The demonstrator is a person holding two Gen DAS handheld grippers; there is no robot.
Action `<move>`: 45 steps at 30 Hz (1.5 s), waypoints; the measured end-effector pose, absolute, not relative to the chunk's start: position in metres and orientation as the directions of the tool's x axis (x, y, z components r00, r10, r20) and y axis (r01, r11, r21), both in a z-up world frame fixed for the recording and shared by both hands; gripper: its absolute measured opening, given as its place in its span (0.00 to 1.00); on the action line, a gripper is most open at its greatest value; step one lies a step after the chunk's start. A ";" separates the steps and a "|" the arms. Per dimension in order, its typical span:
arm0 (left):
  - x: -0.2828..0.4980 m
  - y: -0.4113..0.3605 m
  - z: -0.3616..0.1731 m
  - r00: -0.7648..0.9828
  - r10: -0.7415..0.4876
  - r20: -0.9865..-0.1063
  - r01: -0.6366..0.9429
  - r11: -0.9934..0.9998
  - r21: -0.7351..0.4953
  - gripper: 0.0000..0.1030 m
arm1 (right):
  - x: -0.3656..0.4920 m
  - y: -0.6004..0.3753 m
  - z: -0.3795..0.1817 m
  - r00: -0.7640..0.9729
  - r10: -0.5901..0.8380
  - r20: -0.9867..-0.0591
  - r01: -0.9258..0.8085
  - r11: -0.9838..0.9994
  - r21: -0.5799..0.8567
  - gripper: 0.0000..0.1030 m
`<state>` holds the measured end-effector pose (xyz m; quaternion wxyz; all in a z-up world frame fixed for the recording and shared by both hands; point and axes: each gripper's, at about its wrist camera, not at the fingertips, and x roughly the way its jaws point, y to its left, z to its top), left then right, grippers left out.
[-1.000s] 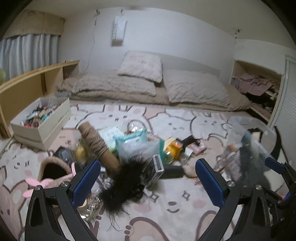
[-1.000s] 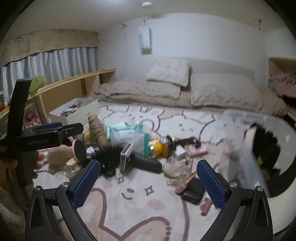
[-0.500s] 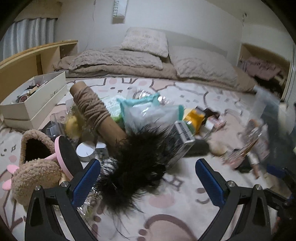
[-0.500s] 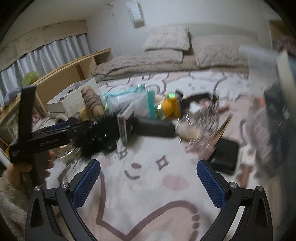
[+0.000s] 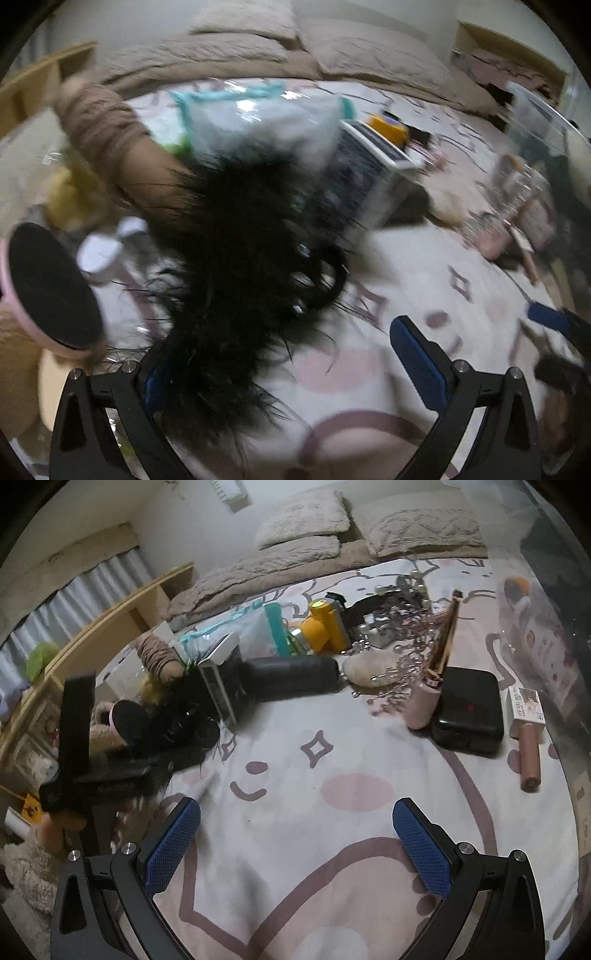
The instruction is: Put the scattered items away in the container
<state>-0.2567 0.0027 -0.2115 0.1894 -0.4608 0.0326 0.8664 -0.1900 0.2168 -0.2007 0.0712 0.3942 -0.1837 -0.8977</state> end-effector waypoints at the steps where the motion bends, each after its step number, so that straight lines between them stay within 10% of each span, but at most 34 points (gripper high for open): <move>1: -0.253 0.005 -0.209 -0.493 0.326 -0.806 -0.381 -0.914 -0.136 1.00 | -0.189 0.218 -0.200 -0.688 -0.268 -0.674 -0.016 -0.923 0.384 1.00; 9: -0.238 0.025 -0.204 -0.436 0.429 -0.791 -0.435 -0.870 -0.233 0.95 | -0.184 0.226 -0.200 -0.718 -0.273 -0.641 -0.008 -0.917 0.399 1.00; 18: -0.246 0.011 -0.214 -0.518 0.251 -0.818 -0.260 -0.957 -0.129 0.20 | -0.190 0.236 -0.210 -0.716 -0.244 -0.654 -0.056 -0.914 0.401 1.00; 20: -0.246 0.005 -0.213 -0.517 0.243 -0.821 -0.226 -0.964 -0.143 0.17 | -0.193 0.241 -0.210 -0.706 -0.231 -0.669 -0.072 -0.917 0.393 1.00; 40: -0.196 0.014 -0.207 -0.480 0.243 -0.843 -0.251 -0.959 -0.134 0.17 | -0.227 0.269 -0.184 -0.738 -0.010 -0.675 -0.081 -0.991 0.103 0.99; 45: -0.198 0.004 -0.206 -0.508 0.205 -0.837 -0.201 -0.973 -0.116 0.58 | -0.243 0.273 -0.193 -0.719 -0.008 -0.695 -0.075 -0.993 0.088 0.73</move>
